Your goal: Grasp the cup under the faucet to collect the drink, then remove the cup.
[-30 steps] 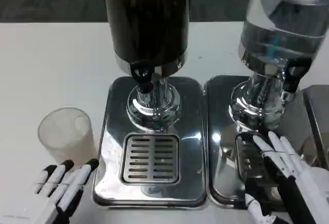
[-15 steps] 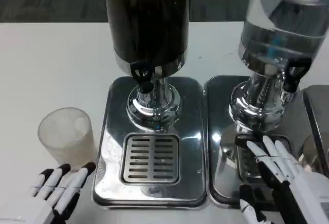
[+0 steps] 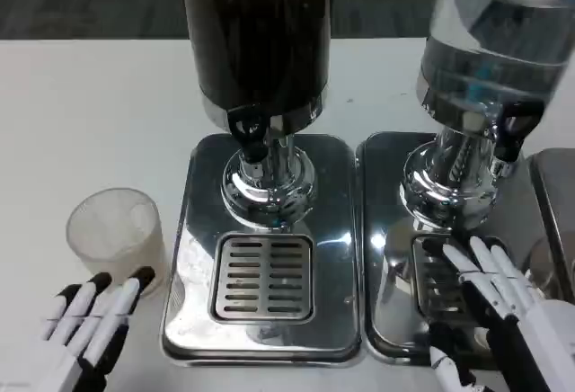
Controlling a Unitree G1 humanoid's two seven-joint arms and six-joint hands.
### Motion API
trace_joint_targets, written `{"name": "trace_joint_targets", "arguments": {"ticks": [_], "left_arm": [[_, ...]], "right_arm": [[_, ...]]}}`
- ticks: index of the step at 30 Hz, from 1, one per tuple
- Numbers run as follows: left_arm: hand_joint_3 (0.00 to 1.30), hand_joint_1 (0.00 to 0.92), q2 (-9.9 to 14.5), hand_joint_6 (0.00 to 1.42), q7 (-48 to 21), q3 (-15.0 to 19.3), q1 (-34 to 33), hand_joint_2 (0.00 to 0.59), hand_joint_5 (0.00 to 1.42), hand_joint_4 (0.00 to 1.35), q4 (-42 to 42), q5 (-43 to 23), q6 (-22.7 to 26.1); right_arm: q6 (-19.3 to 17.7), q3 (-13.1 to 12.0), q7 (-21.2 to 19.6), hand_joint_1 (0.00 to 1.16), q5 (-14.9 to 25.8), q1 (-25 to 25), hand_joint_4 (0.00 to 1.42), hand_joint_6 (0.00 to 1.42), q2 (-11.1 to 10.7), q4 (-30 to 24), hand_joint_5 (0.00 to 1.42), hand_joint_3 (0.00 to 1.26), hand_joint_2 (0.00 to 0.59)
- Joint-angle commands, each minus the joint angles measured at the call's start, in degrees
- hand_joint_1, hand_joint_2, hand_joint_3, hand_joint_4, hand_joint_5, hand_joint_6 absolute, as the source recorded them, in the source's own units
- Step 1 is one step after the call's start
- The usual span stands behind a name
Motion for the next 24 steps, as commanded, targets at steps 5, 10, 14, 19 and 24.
{"name": "trace_joint_targets", "arguments": {"ticks": [5,10,14,19,24], "left_arm": [[0.0,0.0,-0.86,0.0,1.7,1.68,0.93,0.102,0.0,0.0,1.04,-2.33,-2.26],[0.0,0.0,-1.22,0.0,0.6,2.5,0.13,0.091,0.0,0.0,1.58,-4.63,-1.38],[0.0,0.0,-1.21,0.0,-0.84,3.03,-1.64,0.065,0.0,0.0,2.84,-7.93,-0.85],[0.0,0.0,-1.49,0.0,-2.44,3.78,-2.87,0.062,0.0,0.0,3.05,-10.04,0.0],[0.0,0.0,-1.9,0.0,-3.12,4.48,-3.81,0.06,0.0,0.0,3.26,-10.7,0.53]], "right_arm": [[-0.92,-0.83,0.4,0.49,0.87,-0.25,0.0,0.08,-0.83,-0.06,0.0,0.11,0.562],[-0.97,-0.64,0.29,0.49,1.11,-0.51,0.0,0.08,-0.63,0.24,0.0,0.11,0.562],[-1.0,-0.45,0.27,0.49,1.28,-0.48,0.01,0.08,-0.49,0.35,0.0,0.11,0.562],[-0.77,-0.29,0.37,0.49,1.26,-0.12,0.01,0.08,-0.3,0.2,0.0,0.11,0.562],[-0.8,-0.04,0.36,0.49,1.14,-0.16,0.02,0.08,-0.08,0.07,0.0,0.11,0.562]]}}
